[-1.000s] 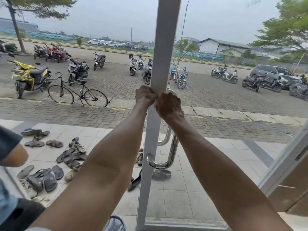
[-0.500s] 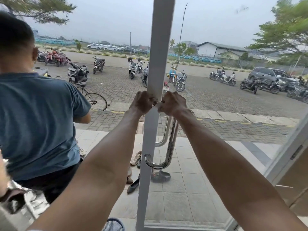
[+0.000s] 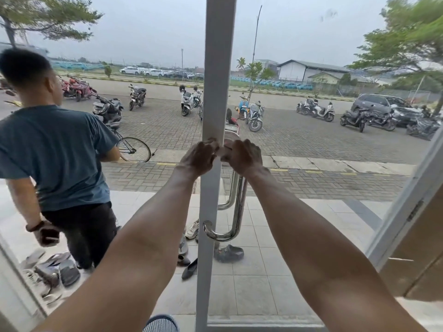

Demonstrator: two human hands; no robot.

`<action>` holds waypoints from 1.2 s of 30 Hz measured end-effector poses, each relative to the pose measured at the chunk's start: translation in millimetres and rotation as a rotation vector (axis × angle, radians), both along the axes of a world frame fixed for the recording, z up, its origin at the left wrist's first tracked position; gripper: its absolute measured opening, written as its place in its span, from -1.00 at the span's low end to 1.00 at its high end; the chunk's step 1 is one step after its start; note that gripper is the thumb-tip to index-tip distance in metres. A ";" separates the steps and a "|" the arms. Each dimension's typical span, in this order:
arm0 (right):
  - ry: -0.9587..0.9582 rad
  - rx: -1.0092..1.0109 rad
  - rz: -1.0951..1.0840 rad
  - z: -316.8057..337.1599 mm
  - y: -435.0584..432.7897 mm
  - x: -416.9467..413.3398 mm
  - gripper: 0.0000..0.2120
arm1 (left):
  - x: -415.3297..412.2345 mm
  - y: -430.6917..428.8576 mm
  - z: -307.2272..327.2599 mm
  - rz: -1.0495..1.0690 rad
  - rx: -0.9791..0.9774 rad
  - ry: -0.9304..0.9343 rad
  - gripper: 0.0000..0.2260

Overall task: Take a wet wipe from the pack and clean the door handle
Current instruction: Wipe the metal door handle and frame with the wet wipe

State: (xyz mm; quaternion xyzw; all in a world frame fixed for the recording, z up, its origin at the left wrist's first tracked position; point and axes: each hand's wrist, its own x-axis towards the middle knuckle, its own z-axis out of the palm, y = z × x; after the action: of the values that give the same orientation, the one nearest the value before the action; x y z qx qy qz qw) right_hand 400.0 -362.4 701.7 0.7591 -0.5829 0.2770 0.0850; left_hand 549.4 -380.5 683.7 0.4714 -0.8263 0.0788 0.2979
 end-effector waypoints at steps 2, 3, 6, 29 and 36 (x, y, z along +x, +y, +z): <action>-0.005 -0.021 0.008 -5.6 4.0 -10.1 -0.79 | -3.3 2.3 0.2 0.014 0.029 0.033 -0.84; -0.019 -0.024 0.007 -7.4 5.5 -14.6 -0.76 | -5.6 3.0 0.0 0.018 0.044 0.047 -0.81; 0.004 -0.008 -0.009 -4.4 5.7 -15.9 -0.76 | -7.9 6.3 2.0 0.063 0.084 0.056 -0.74; -0.261 -0.136 -0.184 -38.8 7.2 -17.4 -0.96 | -24.0 18.8 8.4 0.141 0.091 0.172 -0.81; -0.127 -0.204 -0.125 -36.2 0.5 -10.3 -0.87 | -27.0 19.5 8.5 0.151 0.078 0.165 -0.79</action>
State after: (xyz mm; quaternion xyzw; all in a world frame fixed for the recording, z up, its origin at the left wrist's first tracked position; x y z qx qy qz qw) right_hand 389.7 -361.9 665.5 0.6897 -0.6020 0.3766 0.1419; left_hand 522.3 -361.0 692.3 0.5484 -0.7636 0.0299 0.3395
